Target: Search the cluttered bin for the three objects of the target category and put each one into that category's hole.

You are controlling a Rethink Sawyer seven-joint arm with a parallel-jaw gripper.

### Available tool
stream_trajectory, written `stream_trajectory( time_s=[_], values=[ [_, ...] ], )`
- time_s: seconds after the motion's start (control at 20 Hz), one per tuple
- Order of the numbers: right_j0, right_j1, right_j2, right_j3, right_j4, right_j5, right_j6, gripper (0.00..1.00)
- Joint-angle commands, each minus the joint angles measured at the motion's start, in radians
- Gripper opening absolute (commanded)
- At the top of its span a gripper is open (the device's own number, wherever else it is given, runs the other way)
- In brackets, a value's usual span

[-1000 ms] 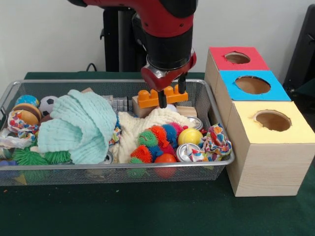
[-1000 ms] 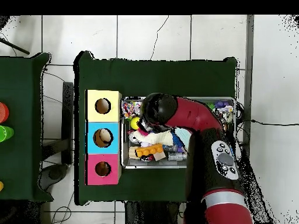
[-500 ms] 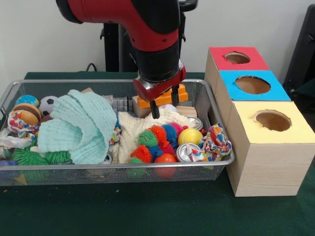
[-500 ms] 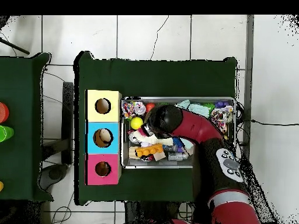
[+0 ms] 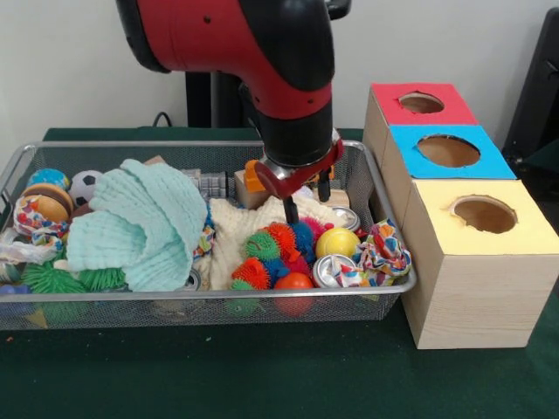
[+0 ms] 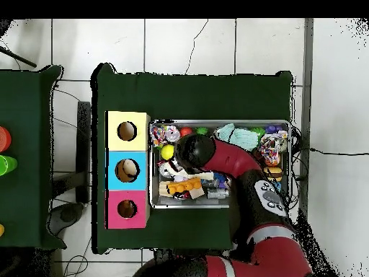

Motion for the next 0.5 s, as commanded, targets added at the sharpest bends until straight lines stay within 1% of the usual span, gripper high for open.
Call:
stream_trajectory(
  time_s=[0.05, 0.25, 0.4, 0.5],
  values=[
    [0.017, 0.099, 0.076, -0.011, 0.018, -0.175, 0.233, 1.00],
    [0.010, 0.136, 0.091, -0.023, 0.028, -0.229, 0.224, 1.00],
    [-0.030, 0.143, 0.132, 0.007, 0.032, -0.276, 0.202, 1.00],
    [-0.074, 0.164, 0.171, 0.031, 0.022, -0.321, 0.176, 1.00]
  ],
)
